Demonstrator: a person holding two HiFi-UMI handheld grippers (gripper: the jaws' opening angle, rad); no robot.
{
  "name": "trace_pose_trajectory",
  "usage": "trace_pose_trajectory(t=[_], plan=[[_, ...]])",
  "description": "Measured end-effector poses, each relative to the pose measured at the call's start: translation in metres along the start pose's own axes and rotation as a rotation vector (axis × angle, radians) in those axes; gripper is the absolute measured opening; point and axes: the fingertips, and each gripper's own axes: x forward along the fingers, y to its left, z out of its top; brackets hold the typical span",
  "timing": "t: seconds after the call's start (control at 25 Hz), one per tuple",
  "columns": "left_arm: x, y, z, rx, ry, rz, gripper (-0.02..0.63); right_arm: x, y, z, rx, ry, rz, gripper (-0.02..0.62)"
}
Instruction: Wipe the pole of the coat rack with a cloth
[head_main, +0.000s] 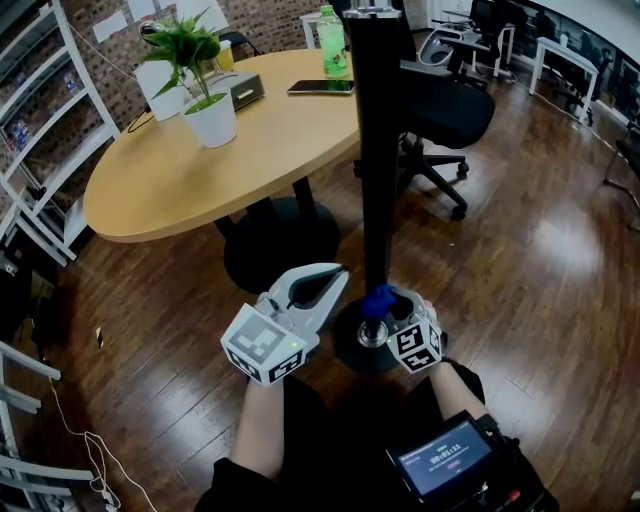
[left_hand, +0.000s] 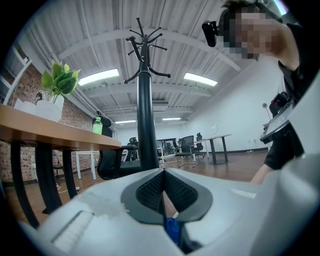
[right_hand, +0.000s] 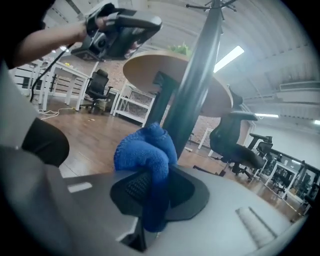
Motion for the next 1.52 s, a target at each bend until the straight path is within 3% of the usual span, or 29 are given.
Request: trace_pose_trajectory(t=[0.2, 0.44, 0.68, 0.88, 1.04, 1.2, 1.52], plan=[[0.001, 0.006, 0.001, -0.004, -0.012, 0.010, 0.000, -0.036, -0.032, 0.088, -0.016, -0.188, -0.064, 0.040], [-0.001, 0.005, 0.011, 0.003, -0.033, 0.005, 0.000, -0.083, -0.071, 0.207, -0.130, -0.407, -0.147, 0.041], [-0.006, 0.007, 0.034, 0.043, -0.069, 0.011, 0.000, -0.127, -0.114, 0.315, -0.116, -0.668, -0.215, 0.041], [-0.020, 0.012, 0.042, 0.050, -0.091, 0.041, 0.000, -0.151, -0.140, 0.364, -0.067, -0.767, -0.215, 0.041], [-0.024, 0.016, 0.044, 0.037, -0.092, 0.049, 0.000, -0.153, -0.144, 0.368, -0.037, -0.768, -0.214, 0.041], [-0.029, 0.025, 0.067, -0.045, -0.059, 0.064, 0.000, -0.151, -0.144, 0.372, -0.003, -0.667, -0.200, 0.041], [-0.056, 0.028, 0.227, -0.139, -0.034, 0.071, 0.000, -0.187, -0.187, 0.445, 0.117, -0.486, -0.168, 0.041]])
